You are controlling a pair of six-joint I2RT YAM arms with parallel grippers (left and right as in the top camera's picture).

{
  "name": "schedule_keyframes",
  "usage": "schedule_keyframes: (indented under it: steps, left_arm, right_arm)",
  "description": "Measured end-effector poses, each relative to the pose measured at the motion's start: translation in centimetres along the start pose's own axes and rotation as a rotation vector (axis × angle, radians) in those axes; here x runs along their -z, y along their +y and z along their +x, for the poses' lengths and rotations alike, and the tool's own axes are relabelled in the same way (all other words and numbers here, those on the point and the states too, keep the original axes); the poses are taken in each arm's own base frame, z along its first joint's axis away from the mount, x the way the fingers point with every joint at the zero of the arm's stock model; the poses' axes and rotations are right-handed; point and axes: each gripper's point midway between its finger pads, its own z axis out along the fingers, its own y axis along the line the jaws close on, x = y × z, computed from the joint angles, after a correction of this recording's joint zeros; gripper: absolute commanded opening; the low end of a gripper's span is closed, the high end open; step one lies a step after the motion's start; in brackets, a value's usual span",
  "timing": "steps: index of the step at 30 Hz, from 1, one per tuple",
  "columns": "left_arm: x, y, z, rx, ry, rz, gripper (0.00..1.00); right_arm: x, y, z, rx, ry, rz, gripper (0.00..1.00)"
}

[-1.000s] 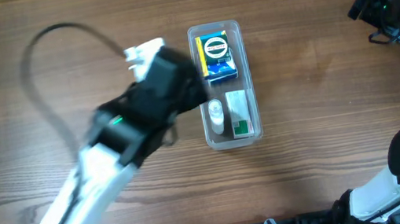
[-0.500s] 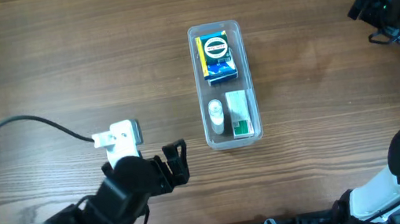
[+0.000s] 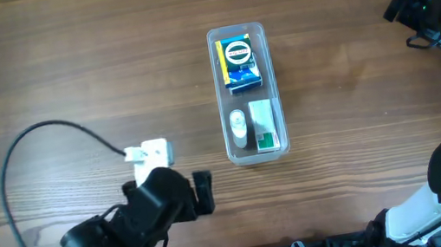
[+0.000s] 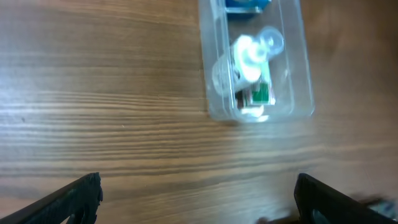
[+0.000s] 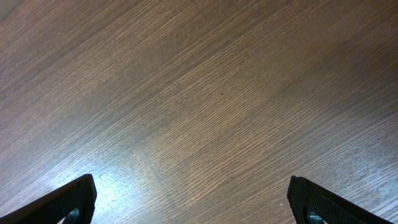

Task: Pack container

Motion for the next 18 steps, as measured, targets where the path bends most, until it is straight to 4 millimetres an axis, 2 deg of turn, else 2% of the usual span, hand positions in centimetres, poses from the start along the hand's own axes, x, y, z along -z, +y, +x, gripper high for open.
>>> schedule_keyframes:
  steps: [5,7,12,14,18]
  left_arm:
    - [-3.2,-3.5,0.9,-0.335,-0.025,0.127,1.00]
    - [-4.4,-4.1,1.2,-0.423,-0.064,0.191,1.00]
    - [-6.7,-1.5,2.1,-0.426,-0.147,0.261,1.00]
    - [-7.5,0.5,2.2,-0.380,-0.189,0.265,1.00]
    - [-7.5,2.8,2.0,-0.360,-0.293,0.292,1.00]
  right_arm:
    - [0.0,0.0,0.0,0.000,0.000,0.000,1.00]
    - [0.0,0.0,0.0,0.000,0.000,0.000,1.00]
    - [0.0,0.0,0.0,0.000,0.000,0.000,1.00]
    - [0.0,0.0,0.0,0.000,0.000,0.000,1.00]
    - [0.0,0.0,0.0,0.000,0.001,0.000,1.00]
